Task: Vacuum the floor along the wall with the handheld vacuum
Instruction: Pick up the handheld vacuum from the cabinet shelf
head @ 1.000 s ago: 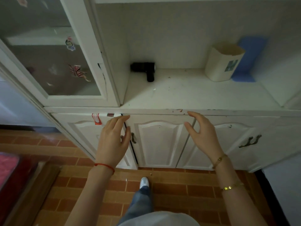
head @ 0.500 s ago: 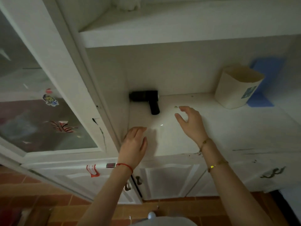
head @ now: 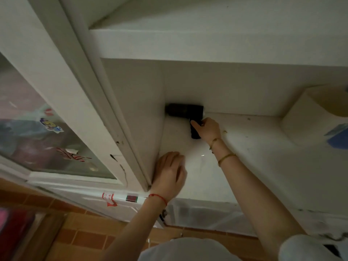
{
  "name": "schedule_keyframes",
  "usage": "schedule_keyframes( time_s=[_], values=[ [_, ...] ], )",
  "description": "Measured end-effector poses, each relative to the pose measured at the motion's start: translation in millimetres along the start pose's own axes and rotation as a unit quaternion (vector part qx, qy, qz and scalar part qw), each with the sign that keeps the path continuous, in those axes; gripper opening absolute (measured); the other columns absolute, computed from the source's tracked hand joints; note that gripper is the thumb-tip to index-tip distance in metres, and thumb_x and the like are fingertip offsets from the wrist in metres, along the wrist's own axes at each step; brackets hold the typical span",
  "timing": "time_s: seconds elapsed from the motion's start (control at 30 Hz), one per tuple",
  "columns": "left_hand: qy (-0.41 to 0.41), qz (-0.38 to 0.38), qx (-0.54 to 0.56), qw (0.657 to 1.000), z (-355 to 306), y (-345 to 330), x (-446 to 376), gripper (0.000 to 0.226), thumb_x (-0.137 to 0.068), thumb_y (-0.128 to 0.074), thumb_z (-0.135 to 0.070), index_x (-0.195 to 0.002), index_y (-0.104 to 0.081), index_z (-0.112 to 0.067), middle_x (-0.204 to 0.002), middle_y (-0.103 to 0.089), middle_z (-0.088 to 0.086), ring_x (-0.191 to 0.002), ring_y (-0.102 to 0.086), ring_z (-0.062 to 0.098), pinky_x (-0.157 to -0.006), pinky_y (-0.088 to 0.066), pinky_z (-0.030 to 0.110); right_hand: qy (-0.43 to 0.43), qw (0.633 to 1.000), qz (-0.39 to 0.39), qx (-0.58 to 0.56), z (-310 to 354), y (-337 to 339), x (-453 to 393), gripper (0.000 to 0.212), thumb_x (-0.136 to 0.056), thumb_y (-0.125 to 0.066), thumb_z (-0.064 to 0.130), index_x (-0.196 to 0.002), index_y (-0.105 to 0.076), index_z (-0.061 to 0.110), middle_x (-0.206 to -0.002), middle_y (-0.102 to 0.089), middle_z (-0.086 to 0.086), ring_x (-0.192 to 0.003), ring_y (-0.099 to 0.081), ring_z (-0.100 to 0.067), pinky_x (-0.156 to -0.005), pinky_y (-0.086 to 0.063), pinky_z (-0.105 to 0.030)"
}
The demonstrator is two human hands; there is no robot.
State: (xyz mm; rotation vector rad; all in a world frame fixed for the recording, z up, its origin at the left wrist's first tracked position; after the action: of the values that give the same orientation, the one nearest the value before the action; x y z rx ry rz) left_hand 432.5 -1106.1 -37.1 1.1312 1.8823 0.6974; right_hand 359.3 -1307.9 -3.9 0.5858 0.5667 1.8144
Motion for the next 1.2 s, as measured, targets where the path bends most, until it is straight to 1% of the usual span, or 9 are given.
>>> schedule_keyframes(
  time_s=[0.13,0.27,0.47,0.53,0.63,0.8,1.0,1.1,1.2],
  values=[
    [0.006,0.002,0.006,1.0,3.1,-3.0,0.8,0.029,-0.086,-0.059,-0.014,-0.114,-0.063,-0.012,-0.122,-0.06,0.008,-0.117,-0.05,0.024,-0.105,-0.036,0.033,-0.045,0.999,0.007,0.009,4.1,-12.7,-11.4,0.047,-0.083,-0.067,0.052,-0.063,-0.048,0.013,-0.063,-0.051,-0.001,-0.055,-0.05,-0.014,-0.043,-0.032,-0.025],
    [0.012,0.008,0.002,1.0,3.8,-3.6,0.6,0.03,-0.086,-0.059,-0.016,-0.116,-0.062,-0.013,-0.124,-0.059,0.007,-0.119,-0.049,0.024,-0.106,-0.034,0.032,-0.051,0.999,0.001,0.005,5.9,-15.2,-17.1,0.043,-0.084,-0.067,0.047,-0.066,-0.05,0.011,-0.067,-0.052,0.001,-0.061,-0.052,-0.015,-0.043,-0.03,-0.024],
    [0.007,0.004,0.007,1.0,3.4,-3.6,1.0,0.031,-0.086,-0.059,-0.015,-0.117,-0.062,-0.013,-0.125,-0.059,0.007,-0.12,-0.049,0.025,-0.106,-0.037,0.036,-0.093,0.985,0.059,-0.134,-2.0,-4.7,-10.7,0.031,-0.086,-0.068,0.032,-0.064,-0.054,0.014,-0.065,-0.054,-0.001,-0.058,-0.051,-0.011,-0.047,-0.041,-0.016],
    [0.006,0.004,0.008,1.0,3.2,-3.6,1.7,0.031,-0.086,-0.059,-0.015,-0.117,-0.062,-0.013,-0.125,-0.059,0.007,-0.12,-0.049,0.025,-0.106,-0.037,0.036,-0.12,0.964,0.077,-0.223,-7.4,1.6,0.8,0.023,-0.085,-0.069,0.028,-0.072,-0.061,0.011,-0.07,-0.06,-0.005,-0.062,-0.057,-0.015,-0.055,-0.048,-0.021],
    [0.003,0.002,0.012,1.0,2.3,-3.5,2.6,0.031,-0.085,-0.059,-0.013,-0.116,-0.062,-0.013,-0.124,-0.059,0.007,-0.118,-0.05,0.024,-0.104,-0.036,0.035,-0.135,0.92,0.097,-0.355,-13.2,14.4,23.4,0.013,-0.085,-0.069,0.018,-0.086,-0.064,0.007,-0.07,-0.063,-0.007,-0.055,-0.06,-0.016,-0.05,-0.05,-0.023],
    [0.009,0.008,0.014,1.0,3.2,-4.1,3.3,0.03,-0.085,-0.058,-0.014,-0.115,-0.062,-0.013,-0.123,-0.059,0.008,-0.115,-0.051,0.027,-0.101,-0.042,0.039,-0.109,0.86,0.128,-0.482,-21.0,39.7,64.5,0.017,-0.086,-0.066,0.013,-0.099,-0.064,0.003,-0.075,-0.065,-0.009,-0.061,-0.063,-0.015,-0.052,-0.05,-0.023],
    [-0.013,0.021,0.004,1.0,3.5,-9.2,3.6,0.022,-0.089,-0.055,-0.012,-0.109,-0.064,-0.011,-0.115,-0.062,0.011,-0.11,-0.055,0.033,-0.095,-0.046,0.044,-0.121,0.765,0.18,-0.607,-31.9,73.7,116.9,0.016,-0.088,-0.064,0.022,-0.096,-0.06,0.009,-0.079,-0.062,-0.006,-0.07,-0.06,-0.017,-0.066,-0.052,-0.025],
    [-0.026,0.008,0.017,0.999,-4.1,-10.0,5.7,0.02,-0.086,-0.063,-0.007,-0.106,-0.067,-0.01,-0.112,-0.064,0.012,-0.106,-0.058,0.034,-0.094,-0.048,0.042,-0.117,0.742,0.181,-0.635,-38.5,89.8,138.7,0.018,-0.09,-0.061,0.028,-0.094,-0.06,0.01,-0.079,-0.059,-0.006,-0.072,-0.056,-0.017,-0.071,-0.05,-0.025],
    [-0.057,0.019,0.046,0.997,-23.2,-9.8,8.1,0.023,-0.085,-0.06,-0.009,-0.106,-0.067,-0.012,-0.115,-0.065,0.01,-0.109,-0.057,0.03,-0.094,-0.048,0.04,-0.109,0.746,0.162,-0.637,-47.1,101.5,157.6,0.017,-0.093,-0.058,0.027,-0.096,-0.061,0.01,-0.082,-0.059,-0.005,-0.07,-0.057,-0.014,-0.067,-0.051,-0.023]
  ],
)
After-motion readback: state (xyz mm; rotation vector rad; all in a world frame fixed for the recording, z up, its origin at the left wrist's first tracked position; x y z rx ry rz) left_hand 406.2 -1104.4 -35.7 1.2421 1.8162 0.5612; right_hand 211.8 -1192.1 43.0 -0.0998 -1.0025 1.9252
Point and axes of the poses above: each hand's wrist, its own x-axis away from the middle knuckle, its own y-axis out of the back of the hand, z = x × y, the point moved 4 cm from there along -x, towards the middle knuckle
